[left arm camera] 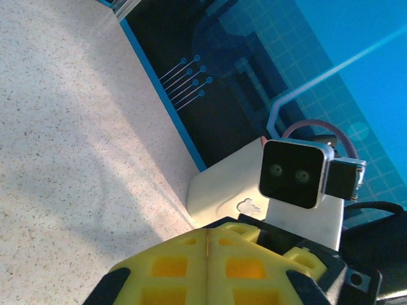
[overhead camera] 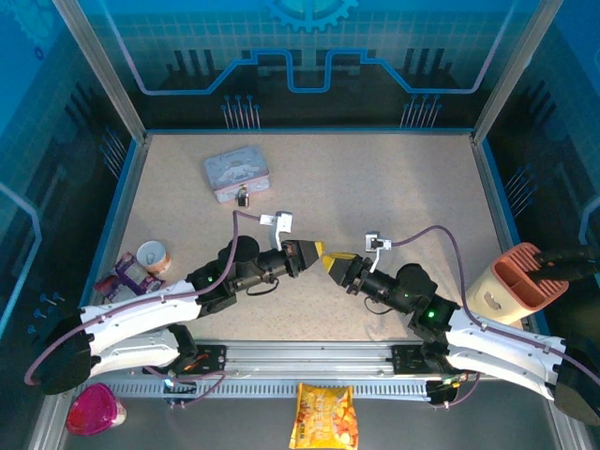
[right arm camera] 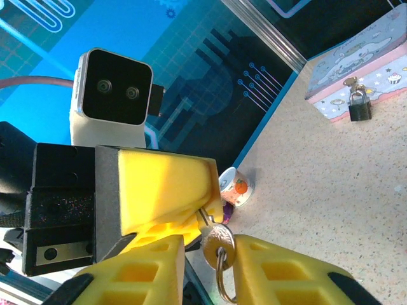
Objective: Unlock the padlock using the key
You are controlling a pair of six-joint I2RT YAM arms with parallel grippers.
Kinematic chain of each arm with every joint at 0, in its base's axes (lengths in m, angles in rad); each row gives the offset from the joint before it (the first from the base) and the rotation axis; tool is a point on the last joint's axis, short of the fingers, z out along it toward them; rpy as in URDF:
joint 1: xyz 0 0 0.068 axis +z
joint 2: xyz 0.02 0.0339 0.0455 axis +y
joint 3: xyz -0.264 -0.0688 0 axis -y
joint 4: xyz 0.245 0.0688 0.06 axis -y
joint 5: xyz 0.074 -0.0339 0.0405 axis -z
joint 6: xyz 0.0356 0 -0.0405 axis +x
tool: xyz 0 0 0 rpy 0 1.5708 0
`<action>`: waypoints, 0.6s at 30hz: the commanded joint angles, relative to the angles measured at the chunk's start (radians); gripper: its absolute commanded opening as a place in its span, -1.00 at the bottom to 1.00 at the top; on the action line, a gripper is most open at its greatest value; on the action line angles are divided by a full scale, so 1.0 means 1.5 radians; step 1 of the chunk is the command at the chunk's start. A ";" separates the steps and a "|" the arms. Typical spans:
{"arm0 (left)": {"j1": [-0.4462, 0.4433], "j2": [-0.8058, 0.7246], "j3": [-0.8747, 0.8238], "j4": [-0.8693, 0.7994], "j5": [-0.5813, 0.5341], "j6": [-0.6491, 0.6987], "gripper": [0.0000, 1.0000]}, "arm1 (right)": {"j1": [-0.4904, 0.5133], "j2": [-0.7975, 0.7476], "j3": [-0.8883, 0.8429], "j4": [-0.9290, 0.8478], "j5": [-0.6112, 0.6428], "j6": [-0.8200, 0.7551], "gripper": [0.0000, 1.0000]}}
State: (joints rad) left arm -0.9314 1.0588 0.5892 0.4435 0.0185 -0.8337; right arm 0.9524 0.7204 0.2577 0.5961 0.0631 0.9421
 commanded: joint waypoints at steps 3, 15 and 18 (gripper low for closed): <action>0.003 -0.013 -0.014 0.027 0.014 0.016 -1.00 | -0.005 -0.001 -0.003 0.039 -0.008 -0.002 -0.60; 0.003 -0.020 -0.033 0.057 0.019 0.016 -1.00 | -0.006 0.002 0.010 0.039 -0.021 0.002 -0.85; 0.003 -0.018 -0.032 0.058 0.020 0.016 -1.00 | -0.006 0.001 0.013 0.035 -0.021 0.002 -0.94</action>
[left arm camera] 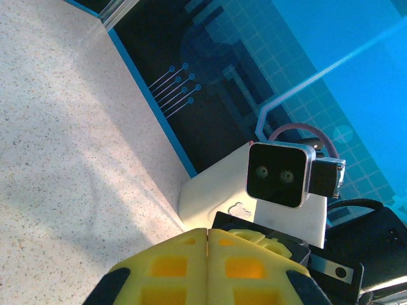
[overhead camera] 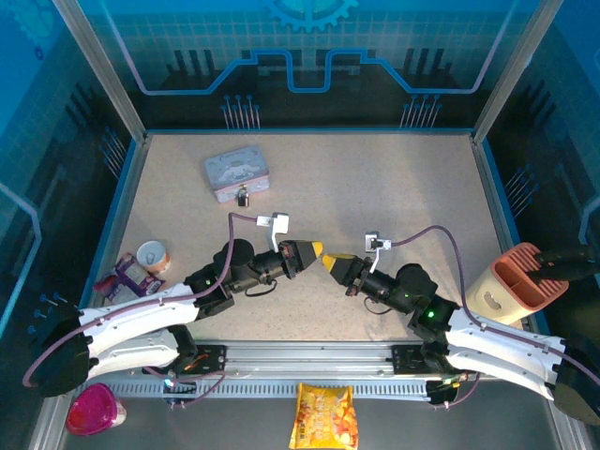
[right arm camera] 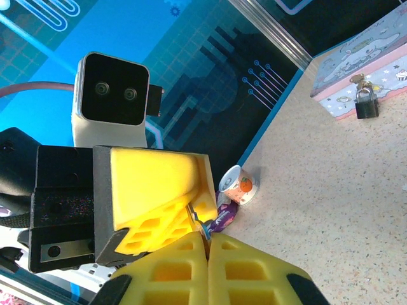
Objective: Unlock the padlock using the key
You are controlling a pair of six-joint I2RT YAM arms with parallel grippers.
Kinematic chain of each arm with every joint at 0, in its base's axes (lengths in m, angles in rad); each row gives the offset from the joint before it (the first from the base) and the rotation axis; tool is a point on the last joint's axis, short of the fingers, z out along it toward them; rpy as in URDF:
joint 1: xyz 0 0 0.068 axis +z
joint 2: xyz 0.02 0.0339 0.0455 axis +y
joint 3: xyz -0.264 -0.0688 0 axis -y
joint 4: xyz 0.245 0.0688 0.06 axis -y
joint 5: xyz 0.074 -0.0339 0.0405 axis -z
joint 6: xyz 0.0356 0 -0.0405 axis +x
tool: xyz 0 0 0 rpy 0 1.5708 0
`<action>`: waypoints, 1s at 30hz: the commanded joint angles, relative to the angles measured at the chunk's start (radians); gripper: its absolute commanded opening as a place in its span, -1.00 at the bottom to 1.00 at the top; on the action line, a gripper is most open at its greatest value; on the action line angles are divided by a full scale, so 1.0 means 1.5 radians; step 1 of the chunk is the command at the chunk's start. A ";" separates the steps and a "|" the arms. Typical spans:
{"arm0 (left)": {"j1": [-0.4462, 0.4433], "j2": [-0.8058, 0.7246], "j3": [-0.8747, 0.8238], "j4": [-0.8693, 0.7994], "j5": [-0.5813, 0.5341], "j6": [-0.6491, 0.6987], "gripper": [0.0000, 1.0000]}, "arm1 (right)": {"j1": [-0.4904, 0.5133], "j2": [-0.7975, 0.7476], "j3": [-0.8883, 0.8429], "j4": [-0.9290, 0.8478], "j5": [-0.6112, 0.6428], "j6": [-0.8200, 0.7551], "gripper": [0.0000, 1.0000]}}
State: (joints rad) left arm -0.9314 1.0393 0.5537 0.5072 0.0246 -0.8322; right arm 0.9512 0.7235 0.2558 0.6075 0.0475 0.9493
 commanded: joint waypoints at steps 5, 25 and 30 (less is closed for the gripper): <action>0.003 -0.003 -0.009 0.011 0.010 0.015 -0.89 | -0.005 -0.001 0.023 0.009 -0.005 -0.003 -1.00; 0.242 -0.069 0.178 -0.603 -0.234 0.257 0.65 | -0.013 -0.102 0.158 -0.478 0.131 -0.131 -1.00; 0.291 0.065 0.223 -0.588 -0.271 0.281 0.72 | -0.013 -0.100 0.143 -0.458 0.116 -0.116 -1.00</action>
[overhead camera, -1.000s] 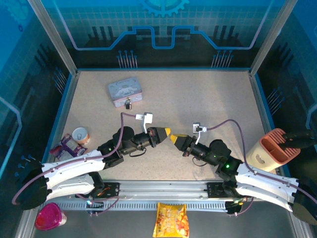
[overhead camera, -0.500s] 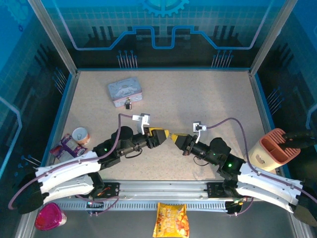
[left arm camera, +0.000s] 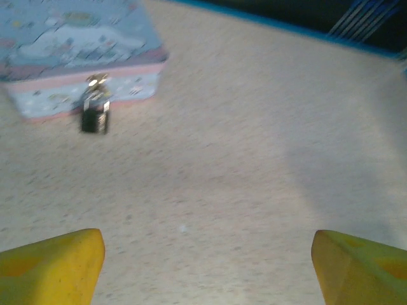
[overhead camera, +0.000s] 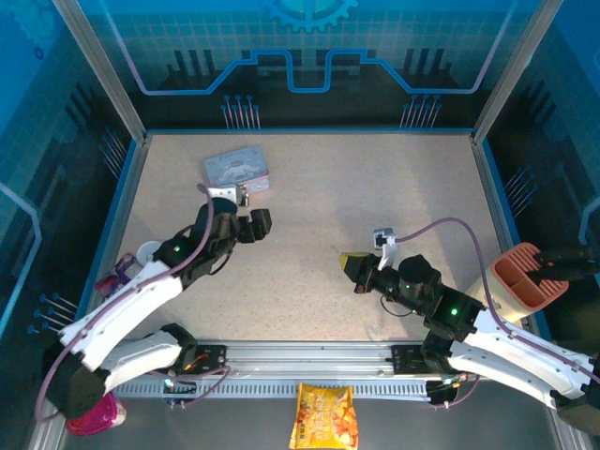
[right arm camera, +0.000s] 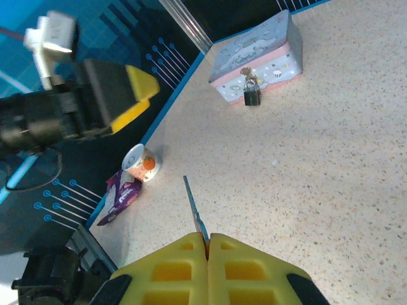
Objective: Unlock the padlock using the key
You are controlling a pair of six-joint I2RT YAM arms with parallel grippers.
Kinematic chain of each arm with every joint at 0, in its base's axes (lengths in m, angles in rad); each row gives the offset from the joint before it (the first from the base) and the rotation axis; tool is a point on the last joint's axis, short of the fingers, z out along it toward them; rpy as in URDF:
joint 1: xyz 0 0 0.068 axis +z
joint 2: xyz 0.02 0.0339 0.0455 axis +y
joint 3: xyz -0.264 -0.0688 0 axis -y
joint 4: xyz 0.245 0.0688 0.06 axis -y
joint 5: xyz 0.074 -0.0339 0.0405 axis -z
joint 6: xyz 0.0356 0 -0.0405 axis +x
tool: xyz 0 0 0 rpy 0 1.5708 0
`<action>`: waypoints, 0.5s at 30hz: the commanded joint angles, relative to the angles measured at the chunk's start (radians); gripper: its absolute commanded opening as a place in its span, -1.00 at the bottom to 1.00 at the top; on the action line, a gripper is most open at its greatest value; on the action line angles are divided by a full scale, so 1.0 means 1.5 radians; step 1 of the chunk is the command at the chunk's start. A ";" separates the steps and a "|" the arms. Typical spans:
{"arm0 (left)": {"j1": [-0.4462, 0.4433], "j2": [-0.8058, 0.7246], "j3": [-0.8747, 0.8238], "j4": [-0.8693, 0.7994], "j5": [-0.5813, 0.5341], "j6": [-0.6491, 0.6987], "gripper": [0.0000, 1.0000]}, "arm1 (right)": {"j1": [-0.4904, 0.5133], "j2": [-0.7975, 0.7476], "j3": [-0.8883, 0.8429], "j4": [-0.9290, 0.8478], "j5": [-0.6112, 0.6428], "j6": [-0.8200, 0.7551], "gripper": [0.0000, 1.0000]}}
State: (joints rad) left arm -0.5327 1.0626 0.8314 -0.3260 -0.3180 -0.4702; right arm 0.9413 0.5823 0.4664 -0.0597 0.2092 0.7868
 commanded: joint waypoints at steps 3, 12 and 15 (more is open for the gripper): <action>0.055 0.154 0.094 -0.055 -0.057 0.035 0.72 | -0.006 -0.010 -0.009 -0.008 0.000 -0.001 -1.00; 0.097 0.404 0.253 -0.110 -0.089 0.034 0.68 | -0.006 -0.062 -0.059 -0.001 -0.003 0.021 -1.00; 0.107 0.457 0.289 -0.107 -0.099 0.043 0.68 | -0.006 -0.080 -0.068 -0.006 -0.008 0.023 -1.00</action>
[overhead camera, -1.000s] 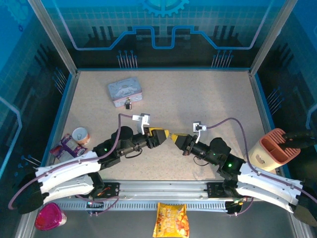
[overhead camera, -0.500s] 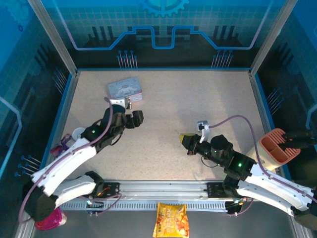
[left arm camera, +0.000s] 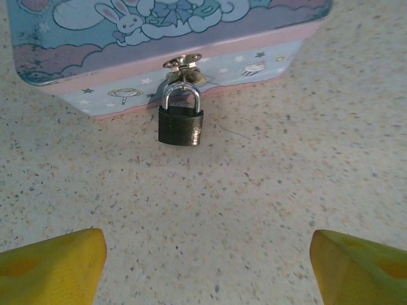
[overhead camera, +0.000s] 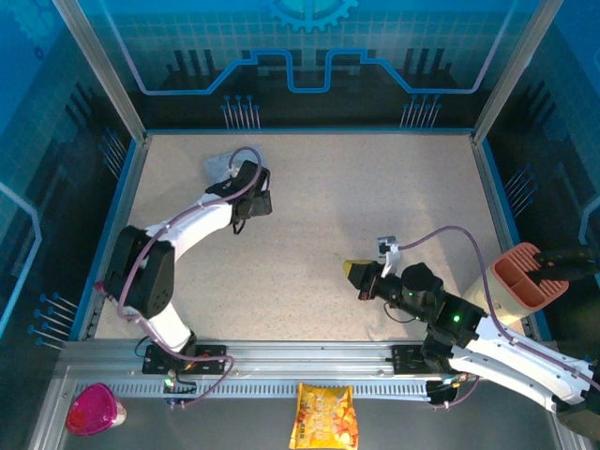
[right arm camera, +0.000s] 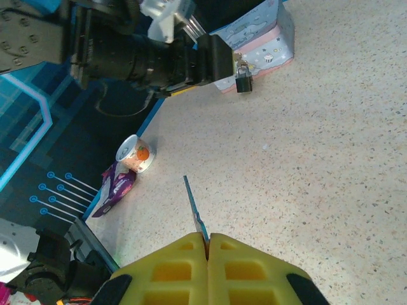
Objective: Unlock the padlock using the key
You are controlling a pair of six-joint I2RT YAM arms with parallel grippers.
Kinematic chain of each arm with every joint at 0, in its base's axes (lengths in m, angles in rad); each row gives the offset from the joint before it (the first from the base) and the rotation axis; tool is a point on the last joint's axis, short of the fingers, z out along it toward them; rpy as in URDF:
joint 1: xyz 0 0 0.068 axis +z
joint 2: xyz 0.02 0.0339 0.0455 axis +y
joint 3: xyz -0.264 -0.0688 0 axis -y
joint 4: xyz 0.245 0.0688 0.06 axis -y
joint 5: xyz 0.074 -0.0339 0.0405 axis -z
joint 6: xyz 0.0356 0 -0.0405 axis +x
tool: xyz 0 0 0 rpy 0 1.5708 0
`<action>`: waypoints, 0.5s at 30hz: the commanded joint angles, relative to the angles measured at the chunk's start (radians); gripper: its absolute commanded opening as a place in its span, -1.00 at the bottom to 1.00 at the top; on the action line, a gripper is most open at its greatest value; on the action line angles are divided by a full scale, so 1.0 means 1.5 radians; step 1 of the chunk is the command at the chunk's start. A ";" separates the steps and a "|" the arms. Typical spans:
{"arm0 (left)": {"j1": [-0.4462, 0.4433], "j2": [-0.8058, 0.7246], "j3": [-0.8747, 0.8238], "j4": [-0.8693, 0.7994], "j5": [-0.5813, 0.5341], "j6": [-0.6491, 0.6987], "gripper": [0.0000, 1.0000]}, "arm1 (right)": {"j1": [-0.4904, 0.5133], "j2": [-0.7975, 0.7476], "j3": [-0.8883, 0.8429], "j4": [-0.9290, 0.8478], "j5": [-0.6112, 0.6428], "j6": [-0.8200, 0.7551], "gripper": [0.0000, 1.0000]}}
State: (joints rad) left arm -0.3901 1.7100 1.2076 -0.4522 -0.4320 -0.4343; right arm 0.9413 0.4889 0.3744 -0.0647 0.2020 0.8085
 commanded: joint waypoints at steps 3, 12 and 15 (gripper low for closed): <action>0.022 0.073 0.070 -0.022 -0.024 0.023 0.66 | -0.006 -0.032 -0.014 -0.011 -0.006 0.007 -1.00; 0.044 0.151 0.090 0.038 -0.024 0.027 0.61 | -0.007 -0.067 -0.034 -0.024 -0.006 0.003 -1.00; 0.052 0.166 0.091 0.051 -0.022 0.023 0.56 | -0.007 -0.078 -0.032 -0.036 -0.006 -0.002 -1.00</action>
State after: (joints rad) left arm -0.3298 1.9350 1.3140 -0.4107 -0.4564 -0.4114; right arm 0.9413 0.3954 0.3302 -0.0978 0.2012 0.8104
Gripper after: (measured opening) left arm 0.786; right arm 0.060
